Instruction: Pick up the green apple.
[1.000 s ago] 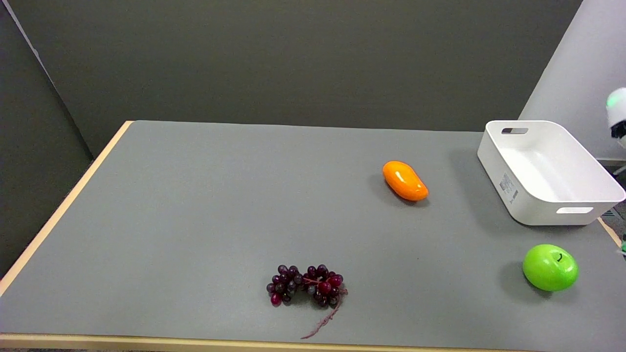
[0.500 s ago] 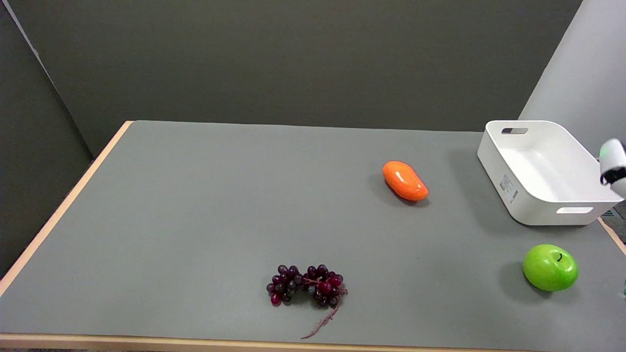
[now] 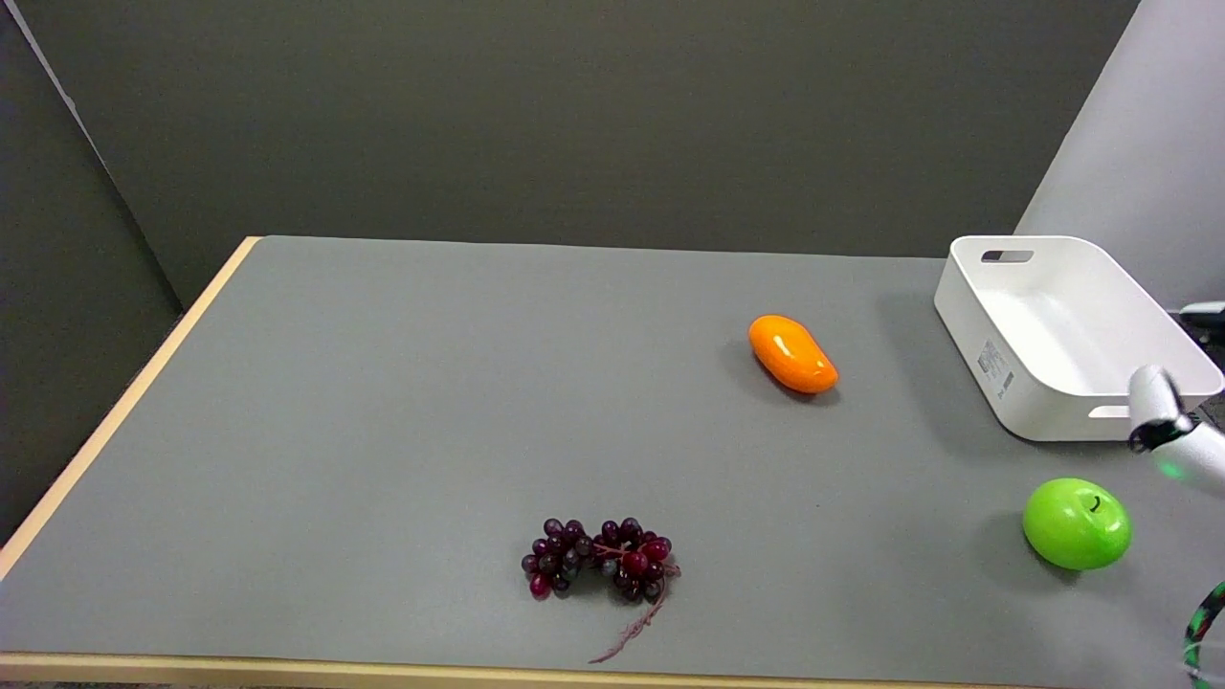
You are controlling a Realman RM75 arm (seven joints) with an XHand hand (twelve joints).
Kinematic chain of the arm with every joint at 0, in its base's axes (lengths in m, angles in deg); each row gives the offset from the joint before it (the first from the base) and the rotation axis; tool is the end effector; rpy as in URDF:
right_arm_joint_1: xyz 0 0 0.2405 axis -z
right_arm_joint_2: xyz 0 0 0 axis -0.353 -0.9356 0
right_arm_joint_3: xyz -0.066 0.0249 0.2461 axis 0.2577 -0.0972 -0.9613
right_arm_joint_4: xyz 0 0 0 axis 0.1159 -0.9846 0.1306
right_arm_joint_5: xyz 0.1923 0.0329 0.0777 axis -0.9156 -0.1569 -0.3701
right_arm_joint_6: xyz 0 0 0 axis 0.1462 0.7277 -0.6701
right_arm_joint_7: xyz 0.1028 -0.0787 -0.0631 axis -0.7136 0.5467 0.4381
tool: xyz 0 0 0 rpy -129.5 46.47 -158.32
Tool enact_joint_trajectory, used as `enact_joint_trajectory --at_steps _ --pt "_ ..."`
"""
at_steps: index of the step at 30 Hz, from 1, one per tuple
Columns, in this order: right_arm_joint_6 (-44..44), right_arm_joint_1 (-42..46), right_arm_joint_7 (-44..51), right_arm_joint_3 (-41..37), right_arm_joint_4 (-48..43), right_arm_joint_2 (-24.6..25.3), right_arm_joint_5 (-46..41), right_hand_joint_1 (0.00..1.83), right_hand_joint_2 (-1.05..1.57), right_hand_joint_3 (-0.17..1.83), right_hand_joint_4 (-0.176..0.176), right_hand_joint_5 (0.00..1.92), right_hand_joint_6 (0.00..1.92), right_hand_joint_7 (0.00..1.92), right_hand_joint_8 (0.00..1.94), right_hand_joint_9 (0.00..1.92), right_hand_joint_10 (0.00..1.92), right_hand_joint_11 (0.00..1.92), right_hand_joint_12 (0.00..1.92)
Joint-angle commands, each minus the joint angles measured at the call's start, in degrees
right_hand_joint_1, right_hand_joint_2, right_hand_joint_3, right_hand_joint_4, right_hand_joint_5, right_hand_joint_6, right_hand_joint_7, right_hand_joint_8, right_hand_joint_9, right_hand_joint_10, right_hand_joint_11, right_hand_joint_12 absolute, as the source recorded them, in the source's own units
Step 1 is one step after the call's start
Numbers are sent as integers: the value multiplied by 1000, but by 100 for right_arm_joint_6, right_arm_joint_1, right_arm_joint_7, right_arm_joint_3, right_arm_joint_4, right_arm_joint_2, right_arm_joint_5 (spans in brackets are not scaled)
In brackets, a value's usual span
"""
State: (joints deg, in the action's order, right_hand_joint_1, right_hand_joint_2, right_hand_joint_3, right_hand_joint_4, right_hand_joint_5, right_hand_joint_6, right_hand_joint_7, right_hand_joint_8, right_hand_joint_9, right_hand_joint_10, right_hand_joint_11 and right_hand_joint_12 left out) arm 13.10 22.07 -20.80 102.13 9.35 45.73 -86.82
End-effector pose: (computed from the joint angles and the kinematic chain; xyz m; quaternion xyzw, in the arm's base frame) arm -0.2383 -0.0716 0.5049 0.5137 0.1099 0.3670 0.7677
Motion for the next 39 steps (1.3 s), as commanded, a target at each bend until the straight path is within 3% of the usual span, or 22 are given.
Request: enact_joint_trajectory --at_steps 1,15,39 --pt "1142 -177 1022 2080 402 -183 -631 559 717 869 -67 444 905 521 670 388 1089 160 1411" --pt "1383 -192 1025 2533 1084 -112 -1593 548 715 869 -67 442 894 515 661 378 1073 146 1394" --pt "687 -740 977 2770 1489 -109 -1624 528 724 832 -64 420 863 487 619 346 1050 131 1353"
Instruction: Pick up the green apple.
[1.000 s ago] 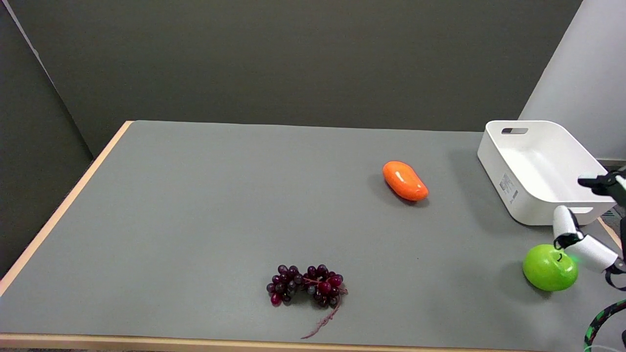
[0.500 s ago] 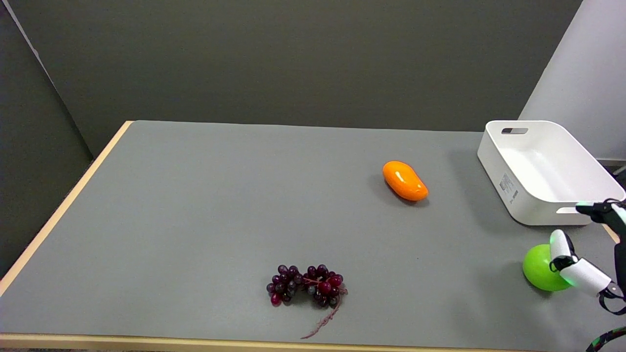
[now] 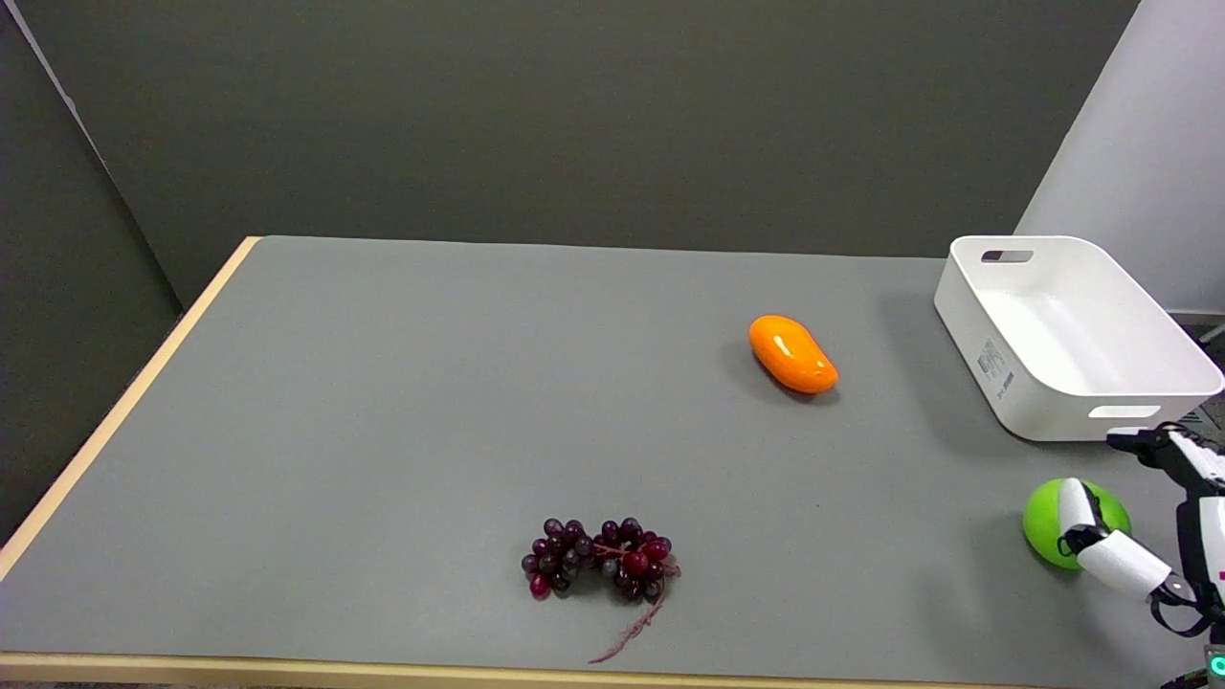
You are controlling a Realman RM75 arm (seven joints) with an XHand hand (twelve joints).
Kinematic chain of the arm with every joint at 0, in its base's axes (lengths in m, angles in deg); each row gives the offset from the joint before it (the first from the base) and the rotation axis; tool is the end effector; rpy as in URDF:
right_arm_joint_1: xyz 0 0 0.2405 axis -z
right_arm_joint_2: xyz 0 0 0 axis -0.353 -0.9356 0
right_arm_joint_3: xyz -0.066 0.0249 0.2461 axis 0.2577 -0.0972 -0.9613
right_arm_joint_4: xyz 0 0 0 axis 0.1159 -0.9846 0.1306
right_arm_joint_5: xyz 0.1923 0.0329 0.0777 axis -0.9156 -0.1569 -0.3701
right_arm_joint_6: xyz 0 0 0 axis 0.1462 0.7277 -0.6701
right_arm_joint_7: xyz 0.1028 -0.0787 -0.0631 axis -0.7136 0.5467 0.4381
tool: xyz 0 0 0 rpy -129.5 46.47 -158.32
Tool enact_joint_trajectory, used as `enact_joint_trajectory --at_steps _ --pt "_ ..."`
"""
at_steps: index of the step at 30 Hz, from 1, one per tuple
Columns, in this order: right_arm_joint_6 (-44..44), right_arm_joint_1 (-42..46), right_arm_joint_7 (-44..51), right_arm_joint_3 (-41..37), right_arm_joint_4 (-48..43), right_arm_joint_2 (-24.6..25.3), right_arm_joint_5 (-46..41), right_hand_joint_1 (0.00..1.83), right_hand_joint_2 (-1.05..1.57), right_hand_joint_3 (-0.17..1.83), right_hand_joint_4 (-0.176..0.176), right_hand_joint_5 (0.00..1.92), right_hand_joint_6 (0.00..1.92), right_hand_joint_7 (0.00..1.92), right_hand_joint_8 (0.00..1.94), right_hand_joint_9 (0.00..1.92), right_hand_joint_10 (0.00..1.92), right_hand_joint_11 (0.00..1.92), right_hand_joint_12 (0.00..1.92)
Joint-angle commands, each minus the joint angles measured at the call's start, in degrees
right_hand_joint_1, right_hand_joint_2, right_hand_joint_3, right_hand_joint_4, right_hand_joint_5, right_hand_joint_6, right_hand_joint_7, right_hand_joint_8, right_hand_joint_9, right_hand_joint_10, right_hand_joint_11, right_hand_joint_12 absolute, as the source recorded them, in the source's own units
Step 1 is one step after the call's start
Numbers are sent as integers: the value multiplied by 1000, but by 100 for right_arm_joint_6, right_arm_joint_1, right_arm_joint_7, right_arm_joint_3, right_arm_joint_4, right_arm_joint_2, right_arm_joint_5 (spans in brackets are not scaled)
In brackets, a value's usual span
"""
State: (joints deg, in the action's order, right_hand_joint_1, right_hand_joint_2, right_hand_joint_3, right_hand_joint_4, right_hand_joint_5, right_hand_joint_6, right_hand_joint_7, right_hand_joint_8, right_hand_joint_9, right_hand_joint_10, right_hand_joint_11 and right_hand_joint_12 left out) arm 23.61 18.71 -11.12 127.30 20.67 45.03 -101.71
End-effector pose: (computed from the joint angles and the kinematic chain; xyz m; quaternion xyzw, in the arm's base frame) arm -0.3159 -0.0426 0.4679 0.4691 0.0402 0.3095 0.8261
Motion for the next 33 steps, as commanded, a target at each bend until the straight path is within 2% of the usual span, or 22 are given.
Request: enact_joint_trajectory --at_steps 1,19,25,29,33 --pt "-410 -431 9 253 368 -42 -135 528 724 833 -64 420 862 487 619 346 1050 131 1353" --pt "-754 -723 -134 213 626 -162 -167 546 693 872 -56 426 849 492 620 361 1039 130 1375" --pt "-880 -715 -128 221 716 -110 -167 595 699 882 -60 459 944 517 648 386 1059 161 1408" --pt "-893 -731 -110 251 770 -98 -167 623 718 845 -57 505 1096 574 741 441 1138 290 1542" --pt "-927 -744 -110 253 770 -98 -167 633 721 843 -55 524 1146 598 782 473 1174 347 1610"
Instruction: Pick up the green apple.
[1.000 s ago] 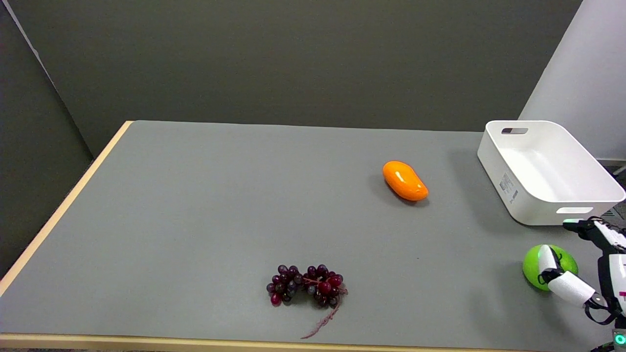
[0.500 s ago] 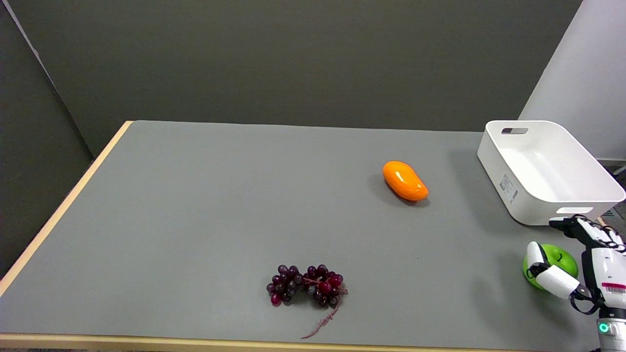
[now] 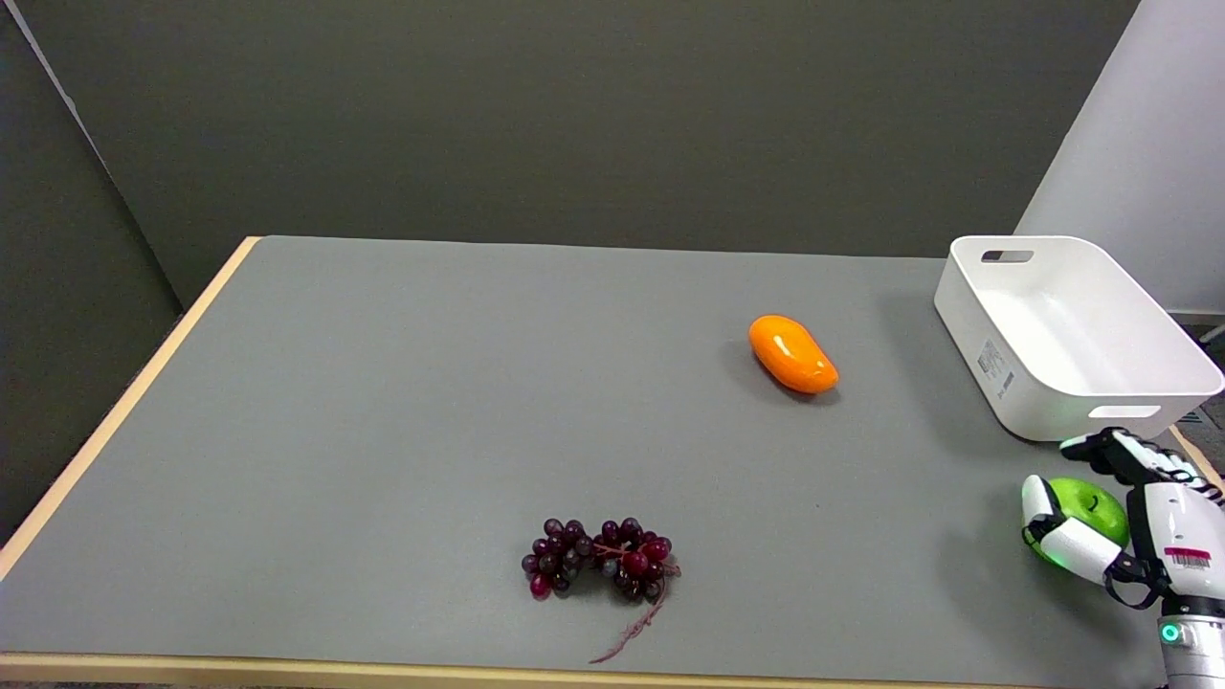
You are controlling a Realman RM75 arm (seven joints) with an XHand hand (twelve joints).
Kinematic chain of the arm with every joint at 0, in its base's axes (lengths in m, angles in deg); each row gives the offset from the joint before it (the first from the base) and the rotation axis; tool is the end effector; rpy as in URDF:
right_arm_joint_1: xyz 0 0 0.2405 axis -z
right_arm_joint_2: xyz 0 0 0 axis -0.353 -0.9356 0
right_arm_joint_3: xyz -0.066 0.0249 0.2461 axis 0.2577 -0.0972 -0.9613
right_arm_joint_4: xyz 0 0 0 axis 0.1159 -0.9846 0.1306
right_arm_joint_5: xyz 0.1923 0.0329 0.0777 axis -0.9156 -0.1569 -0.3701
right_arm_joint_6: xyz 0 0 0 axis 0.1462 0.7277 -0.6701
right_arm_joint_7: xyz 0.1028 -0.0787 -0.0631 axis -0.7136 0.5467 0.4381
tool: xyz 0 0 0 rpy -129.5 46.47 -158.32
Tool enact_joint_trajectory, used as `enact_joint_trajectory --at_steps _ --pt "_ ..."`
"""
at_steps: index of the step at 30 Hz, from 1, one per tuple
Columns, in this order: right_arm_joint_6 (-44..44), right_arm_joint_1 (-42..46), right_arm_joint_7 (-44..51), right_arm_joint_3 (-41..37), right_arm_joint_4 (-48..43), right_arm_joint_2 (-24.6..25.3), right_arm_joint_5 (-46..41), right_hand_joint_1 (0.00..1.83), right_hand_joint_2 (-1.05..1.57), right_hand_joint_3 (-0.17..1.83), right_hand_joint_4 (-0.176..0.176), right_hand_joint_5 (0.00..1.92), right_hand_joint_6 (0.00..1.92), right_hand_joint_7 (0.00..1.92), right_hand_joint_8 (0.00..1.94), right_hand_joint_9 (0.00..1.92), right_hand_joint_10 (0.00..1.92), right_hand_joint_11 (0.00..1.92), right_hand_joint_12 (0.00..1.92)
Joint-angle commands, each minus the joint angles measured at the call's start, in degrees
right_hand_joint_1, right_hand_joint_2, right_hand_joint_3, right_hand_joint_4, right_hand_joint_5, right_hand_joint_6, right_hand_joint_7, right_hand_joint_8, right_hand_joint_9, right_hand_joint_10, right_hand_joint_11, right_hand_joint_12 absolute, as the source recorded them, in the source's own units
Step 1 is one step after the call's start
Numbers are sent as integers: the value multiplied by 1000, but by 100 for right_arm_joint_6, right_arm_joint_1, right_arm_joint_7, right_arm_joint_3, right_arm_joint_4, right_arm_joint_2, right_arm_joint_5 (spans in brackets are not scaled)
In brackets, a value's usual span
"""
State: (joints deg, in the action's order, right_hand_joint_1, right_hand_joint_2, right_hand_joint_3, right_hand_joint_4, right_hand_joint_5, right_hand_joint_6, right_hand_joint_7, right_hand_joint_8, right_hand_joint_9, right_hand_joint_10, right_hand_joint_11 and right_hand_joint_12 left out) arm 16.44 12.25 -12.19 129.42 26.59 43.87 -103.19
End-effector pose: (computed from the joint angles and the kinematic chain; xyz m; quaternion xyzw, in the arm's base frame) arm -0.3404 -0.0697 0.4817 0.4637 -0.0015 0.2872 0.8382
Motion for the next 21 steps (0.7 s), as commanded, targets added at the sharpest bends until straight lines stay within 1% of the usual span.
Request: enact_joint_trajectory --at_steps 1,7,9,11,12,14,16,18,19,20,21 --pt "-213 -106 -3 42 178 18 -18 635 721 844 -54 528 1154 602 789 480 1180 355 1619" --pt "-222 -179 18 42 196 13 27 633 725 848 -49 535 1168 608 800 488 1185 359 1624" --pt "-186 -241 21 42 240 10 49 632 729 848 -42 546 1190 617 815 498 1193 370 1635" --pt "-167 -309 21 42 277 10 54 645 728 857 -46 568 1241 657 878 538 1229 416 1678" --pt "-132 -354 21 42 309 10 75 722 816 754 -25 604 1319 695 934 573 1256 453 1710" --pt "-56 -441 21 42 395 18 151 931 1063 460 35 694 1515 785 1062 654 1315 535 1778" --pt "46 -545 -5 42 495 46 187 958 1021 532 11 715 1521 836 1154 734 1389 601 1839" --pt "150 -624 -25 42 547 68 190 972 973 627 -11 729 1539 869 1245 769 1433 683 1921" --pt "212 -661 -27 42 573 74 190 984 936 694 -26 745 1547 930 1422 811 1451 659 1921" --pt "279 -704 -27 47 593 74 211 995 896 765 -37 763 1558 952 1589 853 1529 622 1921" --pt "388 -753 -27 50 607 80 239 1006 839 870 -45 791 1577 907 1794 913 1757 548 1921"
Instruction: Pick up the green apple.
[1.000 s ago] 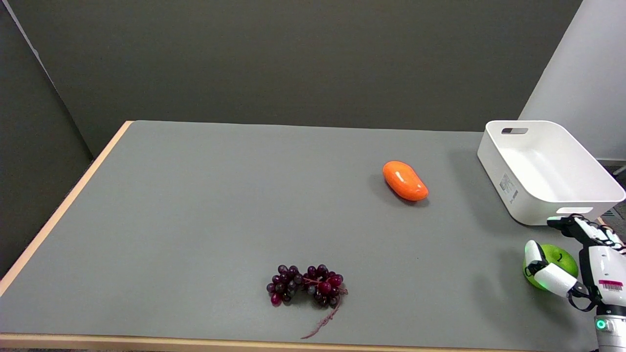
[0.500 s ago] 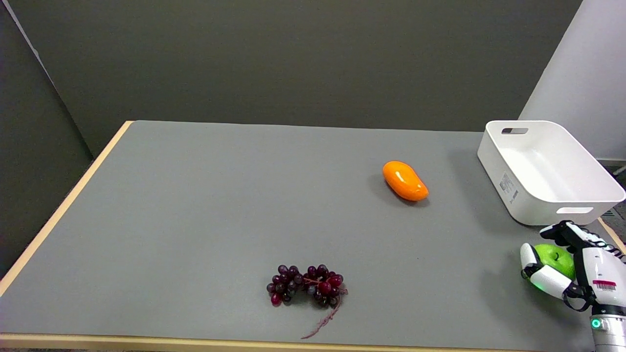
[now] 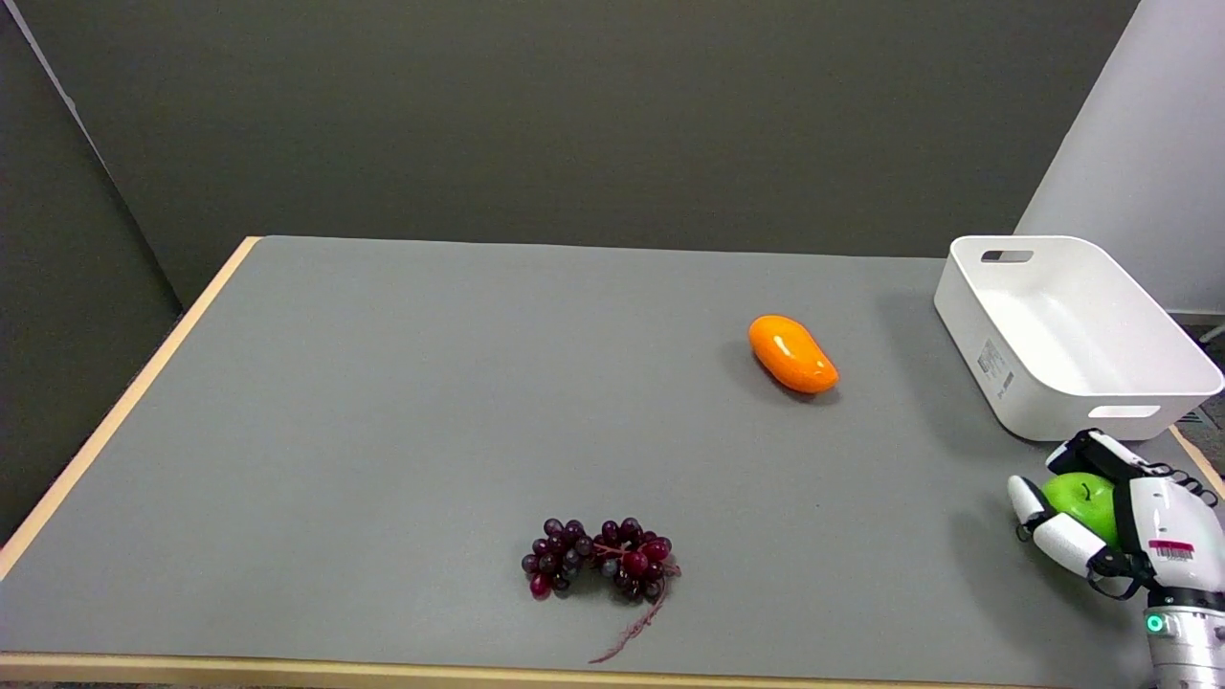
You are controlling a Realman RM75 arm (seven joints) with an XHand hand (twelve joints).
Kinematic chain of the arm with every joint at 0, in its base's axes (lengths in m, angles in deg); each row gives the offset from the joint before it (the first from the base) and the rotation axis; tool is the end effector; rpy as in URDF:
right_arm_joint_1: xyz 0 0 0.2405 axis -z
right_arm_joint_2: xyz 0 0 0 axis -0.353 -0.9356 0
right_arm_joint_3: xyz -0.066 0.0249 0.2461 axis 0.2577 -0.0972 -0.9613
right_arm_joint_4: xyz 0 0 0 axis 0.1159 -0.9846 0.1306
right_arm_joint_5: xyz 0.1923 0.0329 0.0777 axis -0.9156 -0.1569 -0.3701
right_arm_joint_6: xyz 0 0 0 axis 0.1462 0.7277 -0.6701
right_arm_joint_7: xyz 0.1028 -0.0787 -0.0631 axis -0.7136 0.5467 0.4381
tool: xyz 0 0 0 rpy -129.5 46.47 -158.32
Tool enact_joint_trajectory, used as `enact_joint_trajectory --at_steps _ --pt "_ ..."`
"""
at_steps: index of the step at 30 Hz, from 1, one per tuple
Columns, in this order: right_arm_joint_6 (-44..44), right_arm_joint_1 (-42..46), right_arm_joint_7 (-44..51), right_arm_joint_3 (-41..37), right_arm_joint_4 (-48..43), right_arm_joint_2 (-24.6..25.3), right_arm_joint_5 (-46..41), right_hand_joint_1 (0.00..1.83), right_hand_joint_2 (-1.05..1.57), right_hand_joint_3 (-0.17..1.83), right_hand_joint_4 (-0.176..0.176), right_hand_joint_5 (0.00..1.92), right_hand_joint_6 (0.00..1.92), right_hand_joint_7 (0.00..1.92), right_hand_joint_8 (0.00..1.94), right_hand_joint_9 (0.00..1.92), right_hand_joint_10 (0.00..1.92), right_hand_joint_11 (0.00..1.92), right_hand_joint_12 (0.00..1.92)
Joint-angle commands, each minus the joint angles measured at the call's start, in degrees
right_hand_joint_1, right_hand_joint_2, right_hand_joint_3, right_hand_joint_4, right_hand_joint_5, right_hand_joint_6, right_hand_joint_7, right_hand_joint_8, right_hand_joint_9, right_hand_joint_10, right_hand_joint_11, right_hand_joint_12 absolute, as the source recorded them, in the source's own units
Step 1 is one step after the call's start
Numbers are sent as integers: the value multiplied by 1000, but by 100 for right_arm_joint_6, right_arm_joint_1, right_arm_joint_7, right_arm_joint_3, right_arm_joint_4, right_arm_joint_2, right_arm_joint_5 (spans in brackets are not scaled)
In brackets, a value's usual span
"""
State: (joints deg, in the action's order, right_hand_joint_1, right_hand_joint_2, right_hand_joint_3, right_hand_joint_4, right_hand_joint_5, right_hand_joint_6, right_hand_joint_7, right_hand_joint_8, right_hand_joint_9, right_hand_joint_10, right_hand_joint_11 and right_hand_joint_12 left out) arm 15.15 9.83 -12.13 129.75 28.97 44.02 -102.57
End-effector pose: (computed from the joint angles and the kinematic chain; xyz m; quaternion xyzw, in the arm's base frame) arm -0.3464 -0.0787 0.4841 0.4650 -0.0035 0.2791 0.8402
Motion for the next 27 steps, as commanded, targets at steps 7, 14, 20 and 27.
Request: enact_joint_trajectory --at_steps 7,14,20,27 --pt "1252 -680 -87 -20 282 -9 271 908 812 815 -4 907 1911 1091 1941 1127 1921 647 1921" --pt "1814 -697 -107 -53 -297 -277 352 1053 692 935 42 1046 1921 1211 1941 1320 1921 1056 1921" --pt "2065 -642 78 -101 -927 -508 613 1095 665 954 38 1086 1921 1248 1941 1360 1921 1167 1921" --pt "2110 -711 25 -379 -1462 -679 796 1105 661 955 37 1092 1921 1259 1941 1368 1921 1182 1921"
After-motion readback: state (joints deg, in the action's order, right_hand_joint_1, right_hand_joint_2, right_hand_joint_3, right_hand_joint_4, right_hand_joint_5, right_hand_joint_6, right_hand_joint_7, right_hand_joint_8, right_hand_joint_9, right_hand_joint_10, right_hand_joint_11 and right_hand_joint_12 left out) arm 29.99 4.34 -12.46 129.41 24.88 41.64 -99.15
